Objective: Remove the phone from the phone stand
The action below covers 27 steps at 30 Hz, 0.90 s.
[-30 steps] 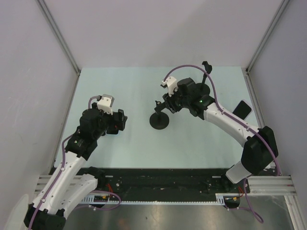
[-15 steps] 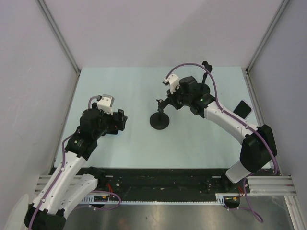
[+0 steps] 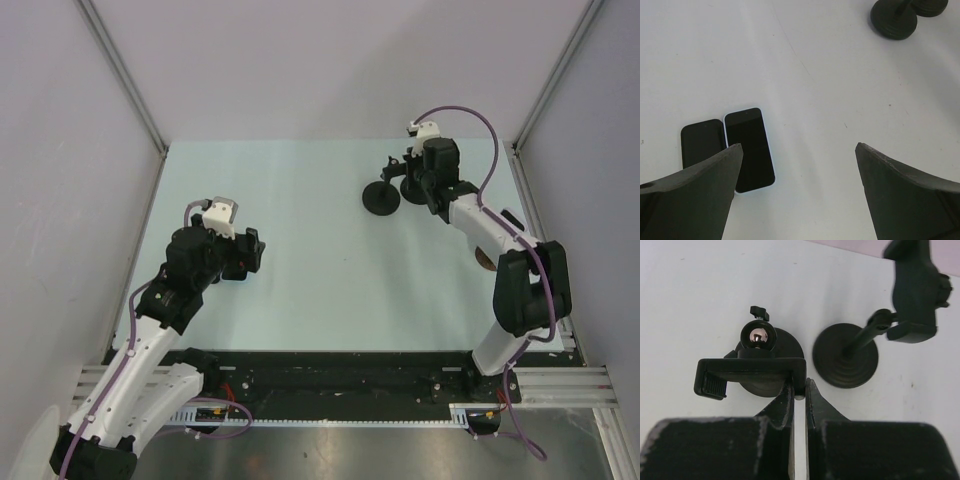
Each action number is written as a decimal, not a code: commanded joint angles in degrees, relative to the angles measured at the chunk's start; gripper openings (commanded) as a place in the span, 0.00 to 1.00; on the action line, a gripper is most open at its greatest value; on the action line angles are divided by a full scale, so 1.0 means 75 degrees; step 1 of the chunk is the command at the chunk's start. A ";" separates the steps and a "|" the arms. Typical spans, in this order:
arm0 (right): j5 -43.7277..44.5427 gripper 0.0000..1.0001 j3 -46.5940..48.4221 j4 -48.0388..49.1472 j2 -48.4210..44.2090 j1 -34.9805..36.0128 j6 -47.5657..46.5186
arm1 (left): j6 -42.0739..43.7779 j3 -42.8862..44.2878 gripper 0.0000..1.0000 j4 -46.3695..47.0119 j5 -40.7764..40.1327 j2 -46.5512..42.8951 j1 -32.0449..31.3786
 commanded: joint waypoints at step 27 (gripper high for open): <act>0.0631 0.45 0.2611 0.0780 0.1361 -0.0168 0.0294 | 0.0275 -0.0040 1.00 0.0222 -0.0002 -0.0195 -0.0007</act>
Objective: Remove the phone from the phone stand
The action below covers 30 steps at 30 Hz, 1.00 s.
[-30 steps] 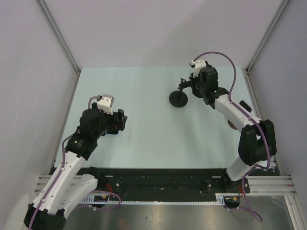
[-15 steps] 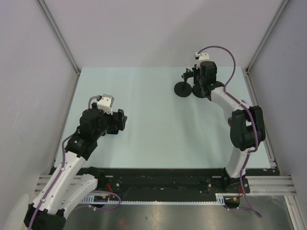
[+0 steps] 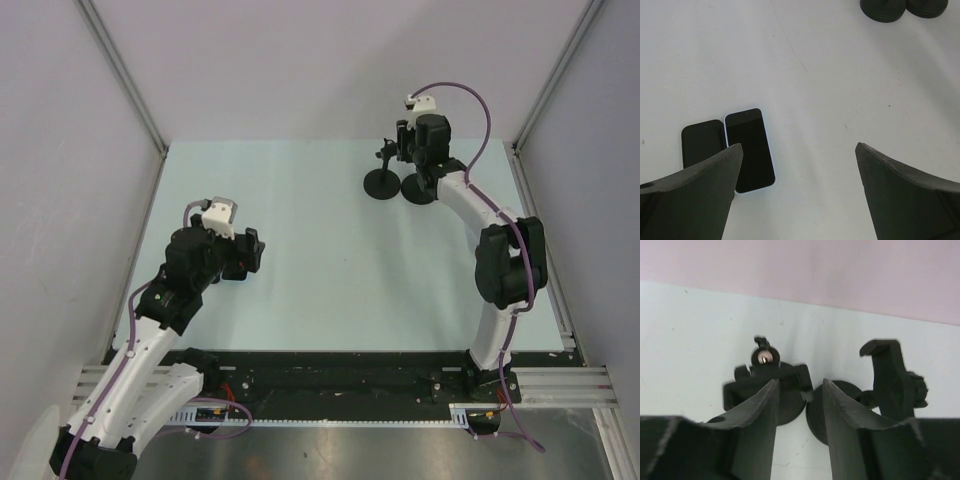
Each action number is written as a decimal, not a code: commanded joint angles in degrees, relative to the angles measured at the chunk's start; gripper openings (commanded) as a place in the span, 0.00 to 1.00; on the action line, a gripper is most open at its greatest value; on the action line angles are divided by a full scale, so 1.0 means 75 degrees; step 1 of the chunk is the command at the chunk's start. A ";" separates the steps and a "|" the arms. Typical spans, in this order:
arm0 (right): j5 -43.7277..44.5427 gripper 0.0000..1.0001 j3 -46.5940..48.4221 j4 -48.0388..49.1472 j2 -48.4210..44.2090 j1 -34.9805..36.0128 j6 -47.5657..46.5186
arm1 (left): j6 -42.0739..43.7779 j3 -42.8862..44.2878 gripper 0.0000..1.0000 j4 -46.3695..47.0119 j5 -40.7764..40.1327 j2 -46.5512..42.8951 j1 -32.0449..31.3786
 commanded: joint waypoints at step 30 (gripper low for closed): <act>0.4710 1.00 -0.1432 -0.3474 -0.4893 -0.1738 0.1824 | -0.0147 -0.0157 1.00 0.0058 -0.0353 -0.1938 -0.0018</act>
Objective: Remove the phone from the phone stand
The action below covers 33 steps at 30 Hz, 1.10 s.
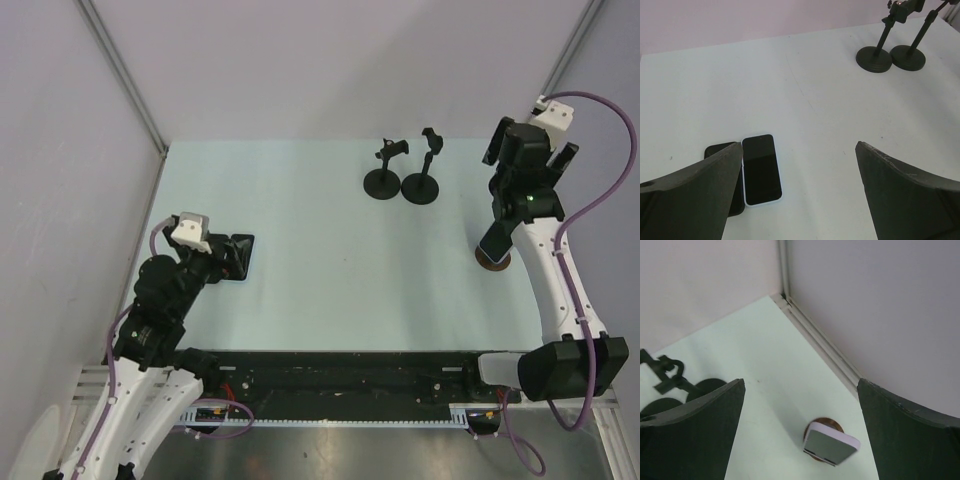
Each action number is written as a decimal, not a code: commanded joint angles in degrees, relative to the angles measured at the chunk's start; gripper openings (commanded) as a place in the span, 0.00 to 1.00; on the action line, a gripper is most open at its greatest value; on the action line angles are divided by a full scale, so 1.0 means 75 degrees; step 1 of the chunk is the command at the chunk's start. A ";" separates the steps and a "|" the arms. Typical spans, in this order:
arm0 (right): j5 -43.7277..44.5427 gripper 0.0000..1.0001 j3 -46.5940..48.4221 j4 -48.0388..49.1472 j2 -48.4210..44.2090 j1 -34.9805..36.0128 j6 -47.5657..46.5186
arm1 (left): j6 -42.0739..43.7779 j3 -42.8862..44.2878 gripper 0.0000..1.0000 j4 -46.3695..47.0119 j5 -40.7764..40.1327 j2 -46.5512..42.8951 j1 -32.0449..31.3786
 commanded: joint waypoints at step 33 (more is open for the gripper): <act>-0.0135 1.00 -0.2526 -0.0297 -0.0258 -0.1068 0.2546 | -0.0036 -0.0128 1.00 0.0046 -0.0033 -0.0097 -0.0100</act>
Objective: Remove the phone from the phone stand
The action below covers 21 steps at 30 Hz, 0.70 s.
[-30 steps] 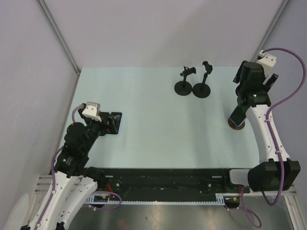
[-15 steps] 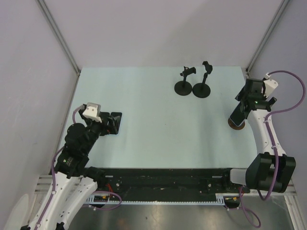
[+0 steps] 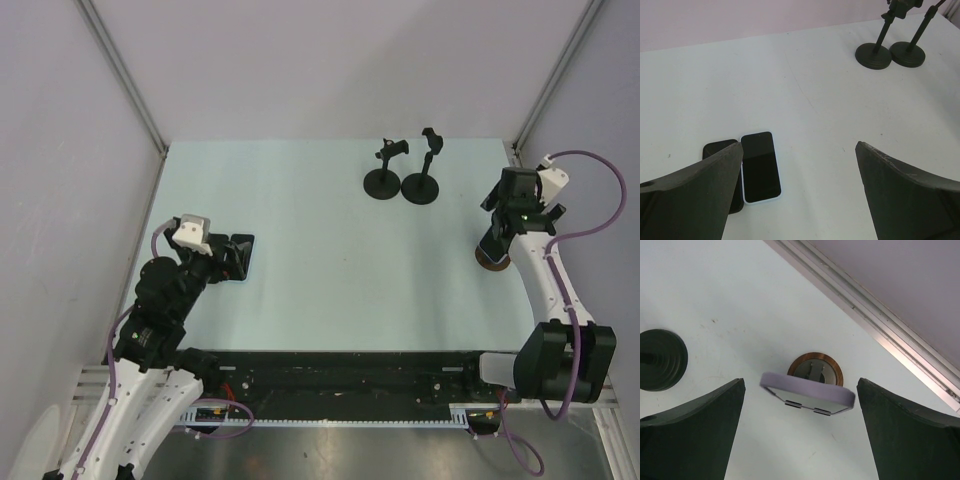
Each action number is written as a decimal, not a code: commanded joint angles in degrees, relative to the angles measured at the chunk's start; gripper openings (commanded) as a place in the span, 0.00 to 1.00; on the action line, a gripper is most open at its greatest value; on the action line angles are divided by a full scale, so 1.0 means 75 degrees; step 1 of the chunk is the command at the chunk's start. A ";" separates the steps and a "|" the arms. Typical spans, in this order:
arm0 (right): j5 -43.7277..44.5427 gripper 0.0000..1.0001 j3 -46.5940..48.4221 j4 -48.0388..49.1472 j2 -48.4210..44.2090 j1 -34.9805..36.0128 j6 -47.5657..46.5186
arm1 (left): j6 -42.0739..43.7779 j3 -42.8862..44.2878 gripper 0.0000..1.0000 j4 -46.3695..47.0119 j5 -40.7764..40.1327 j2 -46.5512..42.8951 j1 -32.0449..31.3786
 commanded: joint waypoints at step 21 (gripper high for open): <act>0.2382 0.91 -0.1156 0.1576 0.0372 0.0985 0.0227 | -0.0030 -0.0026 1.00 0.0101 -0.0021 0.0093 -0.0042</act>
